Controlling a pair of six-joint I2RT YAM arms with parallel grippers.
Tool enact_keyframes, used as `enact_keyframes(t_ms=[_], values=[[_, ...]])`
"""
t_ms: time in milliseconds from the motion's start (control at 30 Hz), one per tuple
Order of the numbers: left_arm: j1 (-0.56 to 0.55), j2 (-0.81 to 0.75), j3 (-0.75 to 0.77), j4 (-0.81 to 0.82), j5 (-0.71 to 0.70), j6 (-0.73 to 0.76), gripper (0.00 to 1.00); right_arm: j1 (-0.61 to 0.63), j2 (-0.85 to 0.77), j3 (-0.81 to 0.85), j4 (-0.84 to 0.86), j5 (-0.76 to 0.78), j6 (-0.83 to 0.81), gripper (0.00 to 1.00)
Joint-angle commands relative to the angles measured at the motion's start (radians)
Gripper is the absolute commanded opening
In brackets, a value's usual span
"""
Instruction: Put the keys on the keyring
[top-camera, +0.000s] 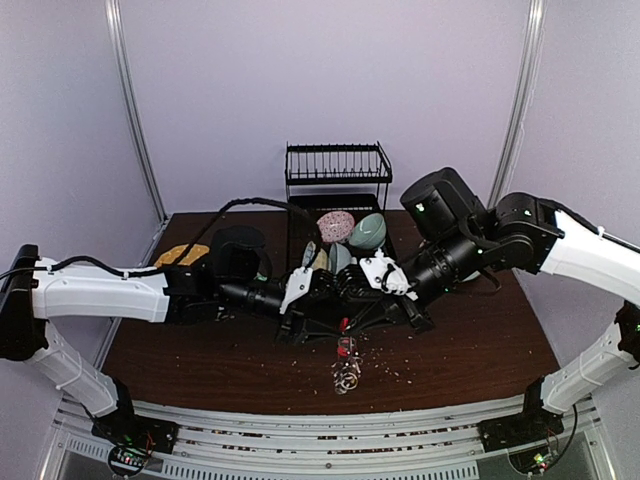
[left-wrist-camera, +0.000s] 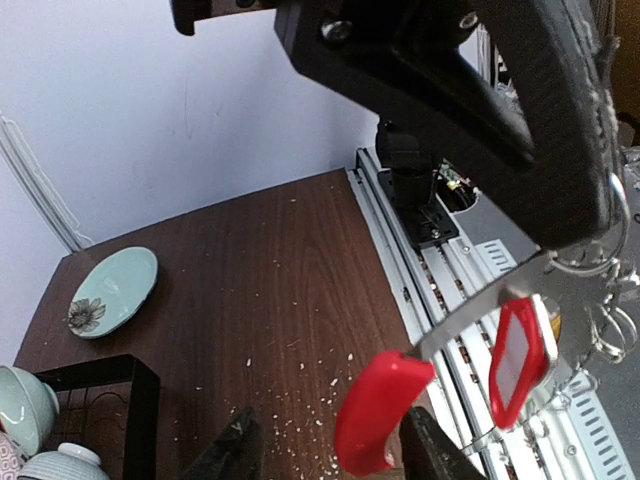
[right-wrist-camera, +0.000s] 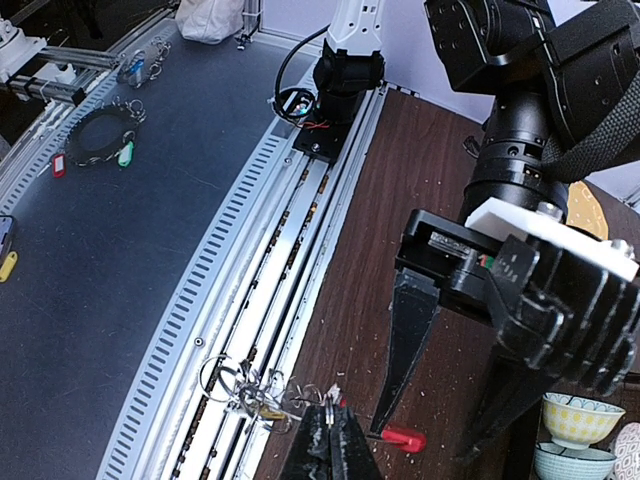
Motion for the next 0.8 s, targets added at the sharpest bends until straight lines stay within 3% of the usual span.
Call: enact_keyframes(t_ms=[0,100,200,233,467,667,767], values=[[0.001,-0.001,0.008,-0.054,0.082,0.084,0.43,0.007,-0.020,0.022,-0.015,0.013,-0.008,0.00],[0.001,-0.008,-0.022,-0.041,0.096,0.068,0.32,0.006,-0.028,0.009,-0.005,0.019,-0.004,0.00],[0.000,-0.001,-0.031,-0.005,0.104,0.041,0.55,0.007,-0.025,0.005,-0.003,0.016,-0.004,0.00],[0.001,0.002,-0.030,-0.004,0.103,0.041,0.57,0.006,-0.022,0.007,-0.006,0.015,-0.006,0.00],[0.001,0.025,0.012,0.024,-0.029,0.032,0.60,0.006,-0.017,0.017,-0.015,0.010,-0.006,0.00],[-0.001,0.079,0.038,0.099,-0.005,-0.030,0.61,0.007,-0.014,0.014,-0.014,0.016,-0.006,0.00],[-0.001,0.090,0.043,0.113,0.005,-0.040,0.55,0.008,-0.012,0.018,-0.014,0.017,-0.005,0.00]])
